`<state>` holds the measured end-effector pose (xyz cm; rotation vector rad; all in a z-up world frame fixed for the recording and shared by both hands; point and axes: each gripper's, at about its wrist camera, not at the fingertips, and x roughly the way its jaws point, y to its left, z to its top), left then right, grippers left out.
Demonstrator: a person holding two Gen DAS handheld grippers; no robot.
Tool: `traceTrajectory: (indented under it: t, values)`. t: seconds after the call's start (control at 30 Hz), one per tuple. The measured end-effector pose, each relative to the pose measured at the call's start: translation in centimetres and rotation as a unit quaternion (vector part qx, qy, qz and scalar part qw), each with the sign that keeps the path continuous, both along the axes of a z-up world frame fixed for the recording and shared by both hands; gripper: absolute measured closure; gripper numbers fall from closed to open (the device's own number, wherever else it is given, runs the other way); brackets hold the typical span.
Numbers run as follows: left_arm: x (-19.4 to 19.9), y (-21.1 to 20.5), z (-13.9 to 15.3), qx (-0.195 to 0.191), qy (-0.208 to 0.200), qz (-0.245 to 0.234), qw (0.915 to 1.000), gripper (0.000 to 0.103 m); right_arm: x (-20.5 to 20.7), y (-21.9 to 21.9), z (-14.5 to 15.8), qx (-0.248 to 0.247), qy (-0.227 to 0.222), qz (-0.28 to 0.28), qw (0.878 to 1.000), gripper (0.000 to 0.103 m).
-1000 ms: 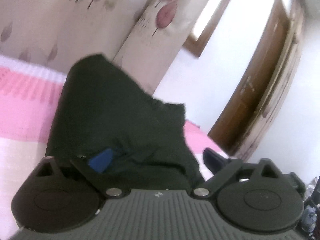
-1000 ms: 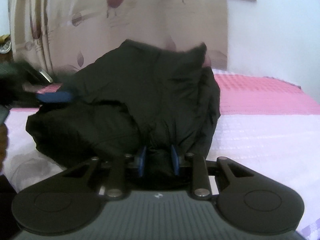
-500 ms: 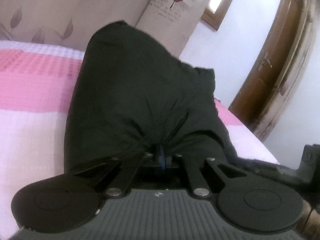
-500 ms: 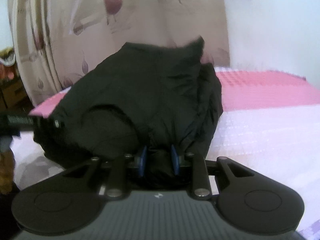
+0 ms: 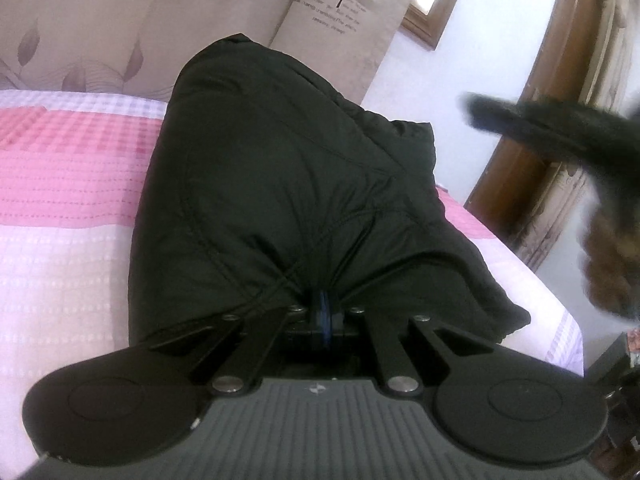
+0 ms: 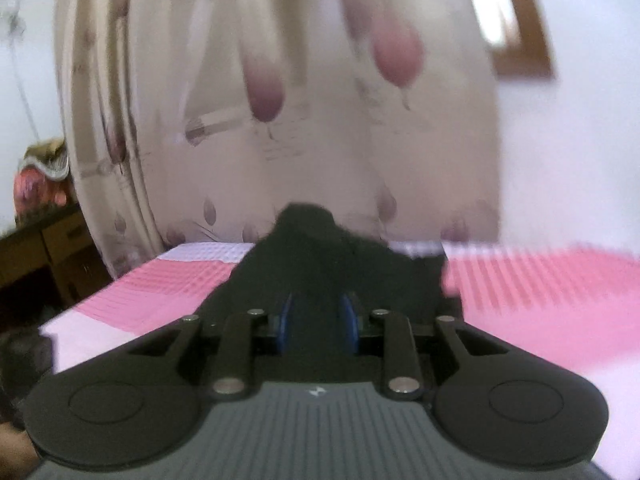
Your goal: Fold large clothes
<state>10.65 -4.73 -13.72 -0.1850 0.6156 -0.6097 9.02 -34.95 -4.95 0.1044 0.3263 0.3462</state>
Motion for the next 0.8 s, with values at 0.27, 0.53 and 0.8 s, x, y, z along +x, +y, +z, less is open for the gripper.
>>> traceTrajectory:
  t: [0.27, 0.53, 0.8]
  values:
    - [0.0, 0.1, 0.0, -0.004, 0.000, -0.003, 1.0000, 0.092, 13.1, 1.0, -5.1, -0.099, 0.117, -0.036, 0.988, 0.080]
    - [0.2, 0.5, -0.3, -0.024, 0.007, -0.011, 0.9996, 0.092, 13.9, -1.9, -10.2, 0.011, 0.153, -0.018, 0.988, 0.081]
    - [0.6, 0.4, -0.1, -0.016, 0.025, -0.006, 0.9995, 0.092, 15.1, -1.7, -8.8, -0.019, 0.186, -0.013, 0.982, 0.080]
